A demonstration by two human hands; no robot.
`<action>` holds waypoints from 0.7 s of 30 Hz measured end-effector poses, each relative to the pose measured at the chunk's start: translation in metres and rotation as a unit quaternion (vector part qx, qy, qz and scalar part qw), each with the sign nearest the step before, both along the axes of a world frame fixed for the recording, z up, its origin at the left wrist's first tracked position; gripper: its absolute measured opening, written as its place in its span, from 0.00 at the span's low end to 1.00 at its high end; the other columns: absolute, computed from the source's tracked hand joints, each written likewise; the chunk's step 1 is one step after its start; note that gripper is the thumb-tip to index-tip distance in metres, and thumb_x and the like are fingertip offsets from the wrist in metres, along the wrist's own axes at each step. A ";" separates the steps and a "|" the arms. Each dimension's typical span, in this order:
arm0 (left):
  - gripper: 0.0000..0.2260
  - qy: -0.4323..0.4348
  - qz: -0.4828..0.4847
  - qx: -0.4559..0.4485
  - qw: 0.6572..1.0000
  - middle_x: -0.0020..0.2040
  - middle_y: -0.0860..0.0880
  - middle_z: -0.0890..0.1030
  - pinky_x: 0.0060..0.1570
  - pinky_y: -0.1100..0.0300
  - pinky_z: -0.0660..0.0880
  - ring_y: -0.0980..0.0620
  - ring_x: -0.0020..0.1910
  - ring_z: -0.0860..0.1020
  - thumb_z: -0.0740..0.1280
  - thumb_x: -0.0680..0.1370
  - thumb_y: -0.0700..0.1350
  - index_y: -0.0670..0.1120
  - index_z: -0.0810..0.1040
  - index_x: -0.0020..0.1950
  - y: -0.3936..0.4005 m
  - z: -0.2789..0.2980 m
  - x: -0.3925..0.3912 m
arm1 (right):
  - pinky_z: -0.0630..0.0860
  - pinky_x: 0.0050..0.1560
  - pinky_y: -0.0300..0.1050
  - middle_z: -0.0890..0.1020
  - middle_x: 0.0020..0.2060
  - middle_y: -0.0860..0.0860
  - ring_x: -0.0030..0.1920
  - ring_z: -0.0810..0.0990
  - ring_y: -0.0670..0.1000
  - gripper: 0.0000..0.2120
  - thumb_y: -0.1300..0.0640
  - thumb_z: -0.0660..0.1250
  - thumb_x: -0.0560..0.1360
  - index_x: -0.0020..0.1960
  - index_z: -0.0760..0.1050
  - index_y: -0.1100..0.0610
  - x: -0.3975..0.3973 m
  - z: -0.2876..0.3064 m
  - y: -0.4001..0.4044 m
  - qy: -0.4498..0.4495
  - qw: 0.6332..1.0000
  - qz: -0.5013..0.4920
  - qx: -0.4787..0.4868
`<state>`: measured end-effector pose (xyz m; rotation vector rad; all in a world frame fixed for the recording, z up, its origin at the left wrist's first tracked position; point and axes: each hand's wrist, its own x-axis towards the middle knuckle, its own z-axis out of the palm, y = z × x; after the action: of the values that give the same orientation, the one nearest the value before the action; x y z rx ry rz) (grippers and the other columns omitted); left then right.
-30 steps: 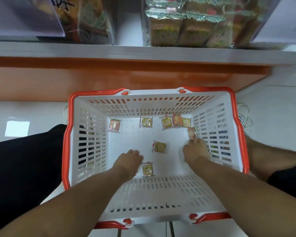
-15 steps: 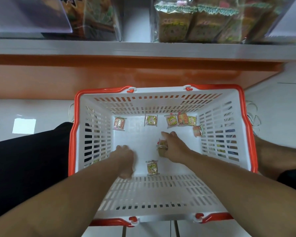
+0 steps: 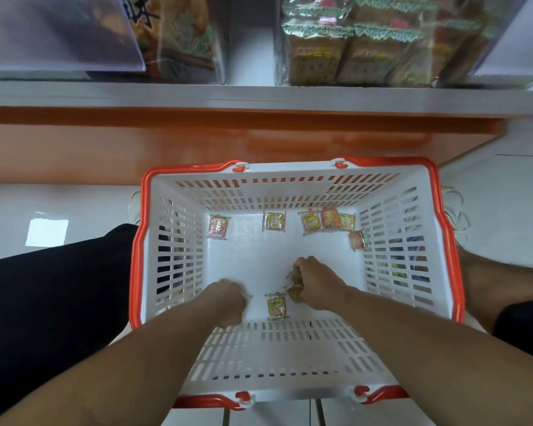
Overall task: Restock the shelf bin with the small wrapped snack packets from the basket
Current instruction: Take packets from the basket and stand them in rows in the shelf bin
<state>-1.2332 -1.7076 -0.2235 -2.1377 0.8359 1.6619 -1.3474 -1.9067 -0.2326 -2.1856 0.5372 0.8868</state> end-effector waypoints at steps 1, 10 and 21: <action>0.12 0.004 0.011 0.008 1.000 0.58 0.46 0.82 0.54 0.54 0.79 0.46 0.57 0.80 0.63 0.75 0.39 0.42 0.83 0.55 -0.002 0.004 0.000 | 0.77 0.52 0.46 0.74 0.51 0.50 0.49 0.77 0.52 0.17 0.53 0.72 0.72 0.58 0.72 0.54 0.001 0.003 -0.002 0.004 1.000 0.002 0.008; 0.11 0.063 0.230 -0.097 0.966 0.45 0.45 0.84 0.41 0.56 0.81 0.49 0.39 0.81 0.71 0.75 0.46 0.42 0.83 0.54 -0.035 0.077 0.027 | 0.67 0.31 0.39 0.73 0.40 0.44 0.37 0.72 0.44 0.21 0.58 0.75 0.69 0.56 0.69 0.49 0.076 0.146 -0.032 0.055 0.987 0.150 0.014; 0.20 0.205 0.404 -0.491 0.744 0.51 0.39 0.86 0.41 0.54 0.82 0.43 0.45 0.84 0.74 0.72 0.43 0.44 0.77 0.64 -0.102 0.340 0.093 | 0.82 0.51 0.55 0.82 0.51 0.51 0.45 0.83 0.53 0.27 0.61 0.81 0.66 0.58 0.70 0.49 0.099 0.427 -0.091 -0.190 0.981 0.019 0.033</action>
<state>-1.1398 -1.8099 0.1168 -3.2247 1.1865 2.5803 -1.2485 -1.9978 0.1946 -2.2346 0.2749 0.4774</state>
